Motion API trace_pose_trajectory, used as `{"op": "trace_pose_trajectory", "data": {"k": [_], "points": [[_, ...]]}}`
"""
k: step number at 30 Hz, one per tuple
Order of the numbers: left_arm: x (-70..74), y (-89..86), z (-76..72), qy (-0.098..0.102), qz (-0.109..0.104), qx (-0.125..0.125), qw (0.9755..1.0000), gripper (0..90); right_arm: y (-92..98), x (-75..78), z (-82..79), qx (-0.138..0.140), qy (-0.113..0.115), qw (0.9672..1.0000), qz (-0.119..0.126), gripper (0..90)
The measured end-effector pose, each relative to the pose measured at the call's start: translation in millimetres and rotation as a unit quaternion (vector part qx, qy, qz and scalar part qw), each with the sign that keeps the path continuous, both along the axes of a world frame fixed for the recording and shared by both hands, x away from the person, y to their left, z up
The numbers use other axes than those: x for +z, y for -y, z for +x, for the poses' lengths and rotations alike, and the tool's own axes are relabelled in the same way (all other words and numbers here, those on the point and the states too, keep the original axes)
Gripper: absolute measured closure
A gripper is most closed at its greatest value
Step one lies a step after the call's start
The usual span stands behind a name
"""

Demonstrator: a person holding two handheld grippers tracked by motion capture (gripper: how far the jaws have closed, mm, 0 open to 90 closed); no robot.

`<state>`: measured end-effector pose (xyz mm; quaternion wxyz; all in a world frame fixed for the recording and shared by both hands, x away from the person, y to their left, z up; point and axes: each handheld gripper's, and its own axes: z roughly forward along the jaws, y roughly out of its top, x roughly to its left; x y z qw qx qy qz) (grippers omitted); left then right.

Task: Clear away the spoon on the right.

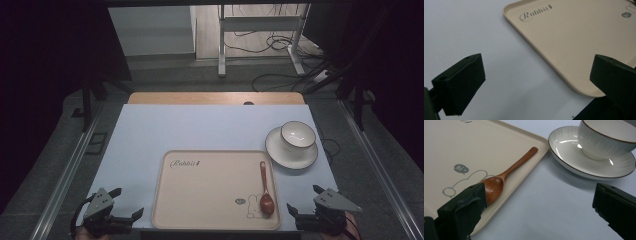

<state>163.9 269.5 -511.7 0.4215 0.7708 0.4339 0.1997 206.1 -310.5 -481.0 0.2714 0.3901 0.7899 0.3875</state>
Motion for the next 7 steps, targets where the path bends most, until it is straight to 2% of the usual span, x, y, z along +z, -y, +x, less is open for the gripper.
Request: {"op": "trace_pose_trajectory", "data": {"k": [4,7], "points": [[0.3,0.1,0.0,0.001,-0.001,0.0,1.0,0.0,6.5,-8.6,2.8,-0.016,-0.016,0.9998,0.001,0.0],[0.3,0.7,0.5,0.0,0.001,0.0,1.0,0.0,10.3,-9.0,4.6,-0.026,-0.02,0.9994,0.01,0.0]]}}
